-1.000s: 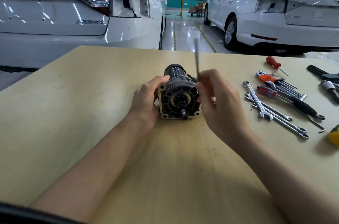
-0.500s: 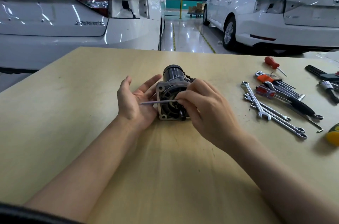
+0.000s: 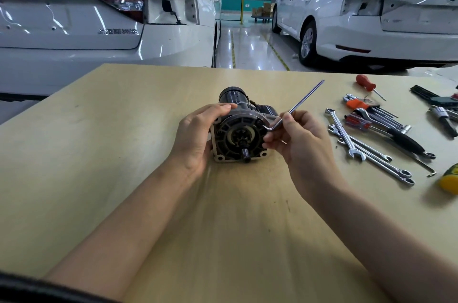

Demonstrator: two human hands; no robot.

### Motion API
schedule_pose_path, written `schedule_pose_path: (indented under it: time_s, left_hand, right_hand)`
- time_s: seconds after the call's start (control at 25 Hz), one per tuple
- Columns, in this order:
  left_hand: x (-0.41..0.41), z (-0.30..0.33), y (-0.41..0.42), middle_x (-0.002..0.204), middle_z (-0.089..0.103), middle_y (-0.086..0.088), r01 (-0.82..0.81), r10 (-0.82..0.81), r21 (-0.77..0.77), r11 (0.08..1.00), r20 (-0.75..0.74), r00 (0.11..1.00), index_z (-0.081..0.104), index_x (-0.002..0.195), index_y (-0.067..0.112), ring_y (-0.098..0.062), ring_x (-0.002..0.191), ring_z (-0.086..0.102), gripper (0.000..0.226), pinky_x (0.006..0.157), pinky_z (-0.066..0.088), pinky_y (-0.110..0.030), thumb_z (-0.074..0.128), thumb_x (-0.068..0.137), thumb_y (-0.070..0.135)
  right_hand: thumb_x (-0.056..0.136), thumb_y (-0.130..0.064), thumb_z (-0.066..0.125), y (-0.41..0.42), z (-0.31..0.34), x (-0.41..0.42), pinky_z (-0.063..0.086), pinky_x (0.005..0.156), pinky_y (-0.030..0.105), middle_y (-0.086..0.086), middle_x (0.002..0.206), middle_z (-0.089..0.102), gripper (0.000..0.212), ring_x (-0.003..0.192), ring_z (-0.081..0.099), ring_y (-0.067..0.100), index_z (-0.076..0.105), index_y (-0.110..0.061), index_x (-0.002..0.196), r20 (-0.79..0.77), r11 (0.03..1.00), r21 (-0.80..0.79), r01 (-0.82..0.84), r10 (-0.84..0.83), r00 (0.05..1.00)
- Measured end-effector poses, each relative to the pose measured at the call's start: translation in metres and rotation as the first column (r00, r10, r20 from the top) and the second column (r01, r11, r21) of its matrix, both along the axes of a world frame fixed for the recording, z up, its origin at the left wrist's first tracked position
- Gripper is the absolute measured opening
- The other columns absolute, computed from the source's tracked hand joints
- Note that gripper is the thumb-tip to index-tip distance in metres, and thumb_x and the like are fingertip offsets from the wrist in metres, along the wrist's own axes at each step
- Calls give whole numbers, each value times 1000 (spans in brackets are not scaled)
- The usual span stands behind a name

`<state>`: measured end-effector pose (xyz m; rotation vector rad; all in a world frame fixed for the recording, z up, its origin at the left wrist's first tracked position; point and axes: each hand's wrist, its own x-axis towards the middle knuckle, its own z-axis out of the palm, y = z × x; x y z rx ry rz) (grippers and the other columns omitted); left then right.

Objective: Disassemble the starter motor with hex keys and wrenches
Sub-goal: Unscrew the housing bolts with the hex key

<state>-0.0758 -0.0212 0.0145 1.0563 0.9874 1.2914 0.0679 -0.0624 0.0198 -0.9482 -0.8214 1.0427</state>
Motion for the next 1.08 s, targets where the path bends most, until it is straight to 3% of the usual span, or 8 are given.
schedule_pose_path:
  time_s: [0.28, 0.4, 0.44, 0.52, 0.64, 0.76, 0.92, 1.08]
  left_hand:
    - [0, 0, 1, 83, 71, 3, -1, 1, -6, 1000, 13, 1000, 76, 88, 17, -9, 76, 64, 16, 67, 49, -26, 61, 84, 19]
    - [1, 0, 1, 83, 71, 3, -4, 4, 7, 1000, 10, 1000, 76, 89, 16, -6, 72, 65, 16, 65, 50, -24, 61, 85, 20]
    - [0, -1, 1, 82, 71, 4, -3, 3, 9, 1000, 7, 1000, 76, 88, 17, -5, 70, 65, 17, 65, 50, -24, 60, 86, 22]
    - [0, 0, 1, 80, 72, 4, 18, -17, -10, 1000, 30, 999, 76, 83, 18, -5, 69, 65, 29, 63, 51, -24, 52, 92, 32]
    - [-5, -2, 5, 80, 71, -2, 63, -37, -105, 992, 233, 972, 77, 78, 14, -12, 75, 61, 58, 66, 48, -27, 33, 98, 46]
    - [-14, -7, 10, 94, 72, -11, 105, -24, -173, 979, 414, 910, 78, 84, 8, -23, 89, 60, 66, 78, 45, -36, 29, 96, 50]
    - [-17, -10, 13, 113, 69, -20, 114, 12, -214, 970, 509, 861, 76, 86, 1, -34, 102, 59, 63, 92, 43, -42, 34, 94, 48]
    - [-18, -9, 14, 117, 67, -23, 113, 26, -227, 967, 533, 846, 75, 86, 0, -36, 110, 59, 61, 110, 36, -45, 37, 92, 46]
  right_hand:
    - [102, -7, 41, 2, -2, 3, 53, 54, 26, -3, 59, 59, 17, 51, 61, 13, 46, -8, 86, 50, 1000, 26, -14, 13, 999]
    - [100, -7, 45, 2, -3, 2, 53, 54, 26, -6, 64, 60, 17, 53, 64, 13, 48, -14, 85, 294, 992, 121, 37, -71, 953]
    - [99, -6, 48, 2, -4, 2, 53, 54, 26, -7, 69, 60, 17, 56, 65, 14, 48, -16, 85, 464, 976, 211, 60, -154, 872]
    - [95, -5, 54, 2, -7, 0, 47, 56, 23, -4, 78, 59, 12, 62, 62, 17, 52, -16, 90, 713, 906, 422, 19, -345, 610]
    - [93, -6, 59, 2, -10, -2, 42, 59, 23, -1, 85, 57, 8, 64, 50, 16, 63, -6, 100, 815, 824, 554, -122, -507, 281]
    - [84, 0, 66, 2, -11, -4, 47, 57, 32, 9, 83, 60, 14, 70, 58, 29, 71, -5, 96, 812, 788, 576, -218, -582, 45]
    - [75, 9, 70, 3, -11, 1, 44, 63, 32, 13, 80, 58, 22, 74, 58, 32, 74, -5, 92, 823, 793, 544, -274, -568, -14]
    - [83, 4, 65, 3, -13, 6, 49, 65, 38, 10, 84, 59, 18, 74, 56, 31, 74, -7, 94, 845, 798, 520, -304, -532, 52]
